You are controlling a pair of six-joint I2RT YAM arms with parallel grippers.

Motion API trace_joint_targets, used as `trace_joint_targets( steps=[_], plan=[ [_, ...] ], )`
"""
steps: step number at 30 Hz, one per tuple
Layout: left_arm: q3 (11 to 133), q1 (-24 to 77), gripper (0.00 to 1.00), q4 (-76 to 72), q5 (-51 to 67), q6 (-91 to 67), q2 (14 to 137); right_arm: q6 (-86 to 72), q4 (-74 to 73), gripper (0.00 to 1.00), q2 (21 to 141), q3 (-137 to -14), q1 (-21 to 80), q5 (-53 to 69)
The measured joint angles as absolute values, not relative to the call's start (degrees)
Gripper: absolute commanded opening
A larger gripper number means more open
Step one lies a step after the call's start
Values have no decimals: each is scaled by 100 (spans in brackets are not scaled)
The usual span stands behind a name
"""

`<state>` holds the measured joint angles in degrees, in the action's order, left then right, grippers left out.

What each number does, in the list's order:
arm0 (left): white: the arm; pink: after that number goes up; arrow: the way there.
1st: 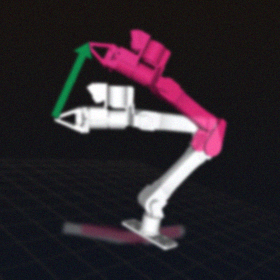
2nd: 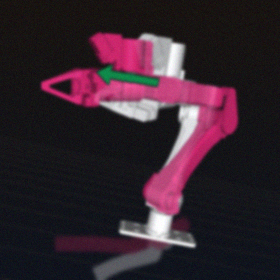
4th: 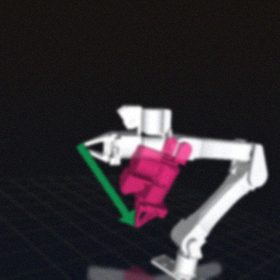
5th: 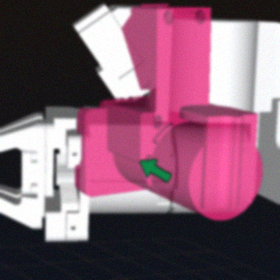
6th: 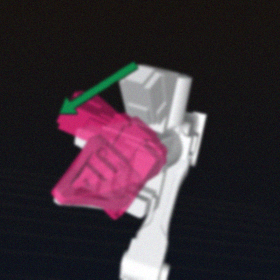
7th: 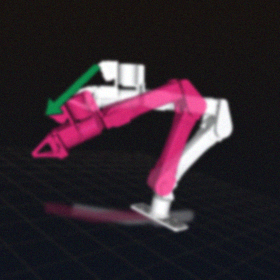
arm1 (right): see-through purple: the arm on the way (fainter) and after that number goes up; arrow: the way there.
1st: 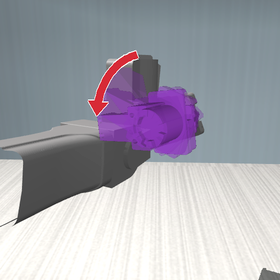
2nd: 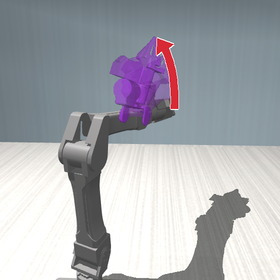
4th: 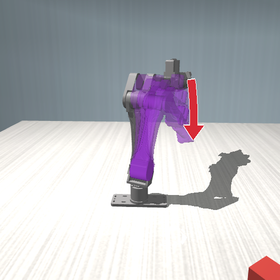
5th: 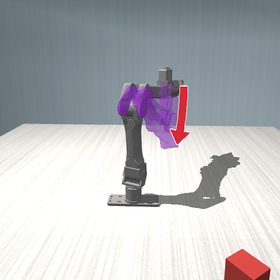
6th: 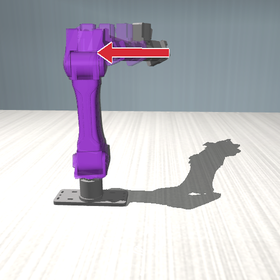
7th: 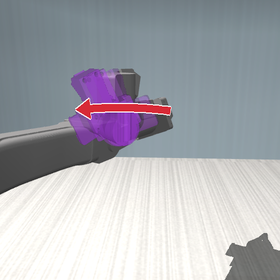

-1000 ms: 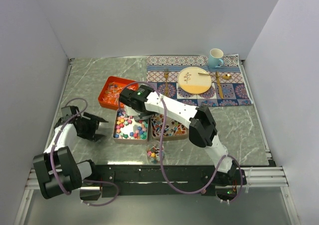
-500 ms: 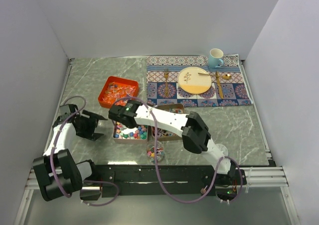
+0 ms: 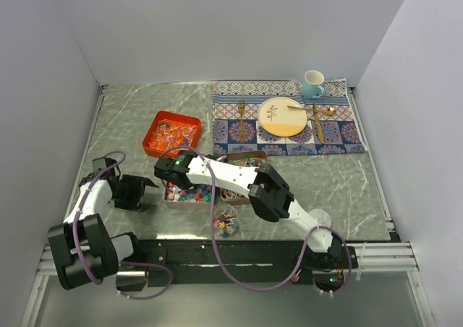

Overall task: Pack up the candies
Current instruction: Scoop the fake candies from the storage box.

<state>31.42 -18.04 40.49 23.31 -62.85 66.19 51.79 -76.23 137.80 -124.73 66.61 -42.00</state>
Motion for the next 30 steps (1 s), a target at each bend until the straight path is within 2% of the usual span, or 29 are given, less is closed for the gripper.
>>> trace_joint_targets(
  steps=[11,14,20,30],
  plan=[
    [3107,-1763,68,3688,2703,-6742,7026,5824,-7074,0,13181,-11192,6689,-4108],
    [3107,-1678,68,3573,2779,-6836,7135,5843,-7131,0,13170,-11303,6764,-3970],
    [3092,-1562,67,3483,2823,-6871,7199,5782,-7430,0,13622,-12398,6866,-3446],
    [3044,-1570,67,3319,2812,-6969,7352,5631,-7456,0,13651,-12304,6740,-2469]
  ],
)
